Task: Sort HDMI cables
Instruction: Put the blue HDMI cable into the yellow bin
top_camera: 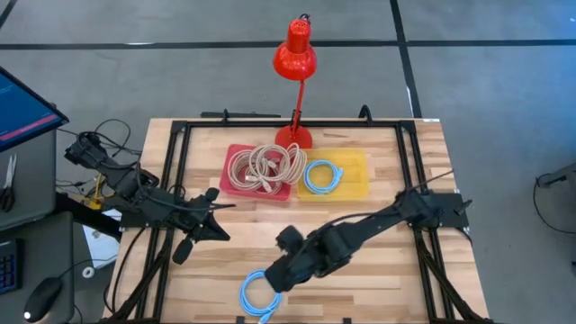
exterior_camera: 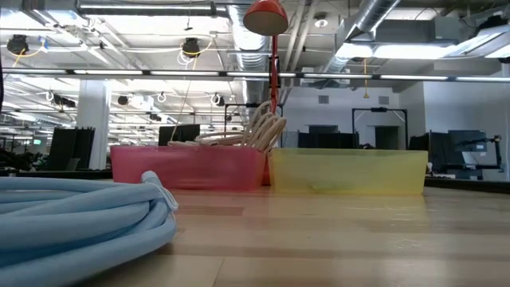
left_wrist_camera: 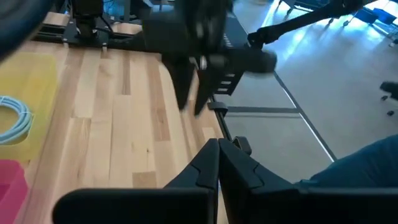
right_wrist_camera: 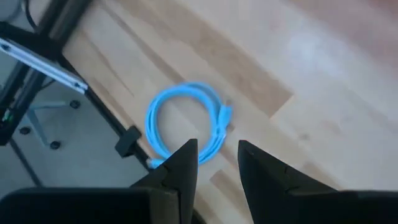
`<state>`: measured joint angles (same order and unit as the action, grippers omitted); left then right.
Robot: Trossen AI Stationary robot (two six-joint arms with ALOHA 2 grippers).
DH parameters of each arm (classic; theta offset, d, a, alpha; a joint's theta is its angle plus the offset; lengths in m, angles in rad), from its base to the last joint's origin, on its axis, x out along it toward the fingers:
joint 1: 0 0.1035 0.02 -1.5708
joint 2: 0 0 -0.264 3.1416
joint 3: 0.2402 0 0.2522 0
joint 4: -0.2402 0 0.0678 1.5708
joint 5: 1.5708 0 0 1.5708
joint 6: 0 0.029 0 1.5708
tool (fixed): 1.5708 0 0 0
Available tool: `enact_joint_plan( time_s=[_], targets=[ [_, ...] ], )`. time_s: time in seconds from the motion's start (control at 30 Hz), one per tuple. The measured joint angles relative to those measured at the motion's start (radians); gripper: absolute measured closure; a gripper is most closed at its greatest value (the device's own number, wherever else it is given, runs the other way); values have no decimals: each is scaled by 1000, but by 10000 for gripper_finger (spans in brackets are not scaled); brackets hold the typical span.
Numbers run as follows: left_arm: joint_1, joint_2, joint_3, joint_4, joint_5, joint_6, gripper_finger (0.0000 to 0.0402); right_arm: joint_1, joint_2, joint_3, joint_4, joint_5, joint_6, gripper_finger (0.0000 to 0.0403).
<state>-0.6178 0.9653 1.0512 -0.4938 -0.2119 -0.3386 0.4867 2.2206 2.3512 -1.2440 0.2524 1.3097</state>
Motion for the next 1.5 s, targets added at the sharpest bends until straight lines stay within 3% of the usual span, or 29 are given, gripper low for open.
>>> enact_joint_plan(
  time_s=[0.5, 0.83, 1.5],
  targets=[
    [0, 0, 0, -7, -1, 1, 395, -4, 213, 0, 84, -176, 78, 243],
    [0, 0, 1, -7, -1, 0, 395, -11, 288, 0, 221, -209, 80, 199],
    [0, 0, 1, -7, -1, -3, 395, -29, 337, 1, 218, -212, 71, 244]
  ],
)
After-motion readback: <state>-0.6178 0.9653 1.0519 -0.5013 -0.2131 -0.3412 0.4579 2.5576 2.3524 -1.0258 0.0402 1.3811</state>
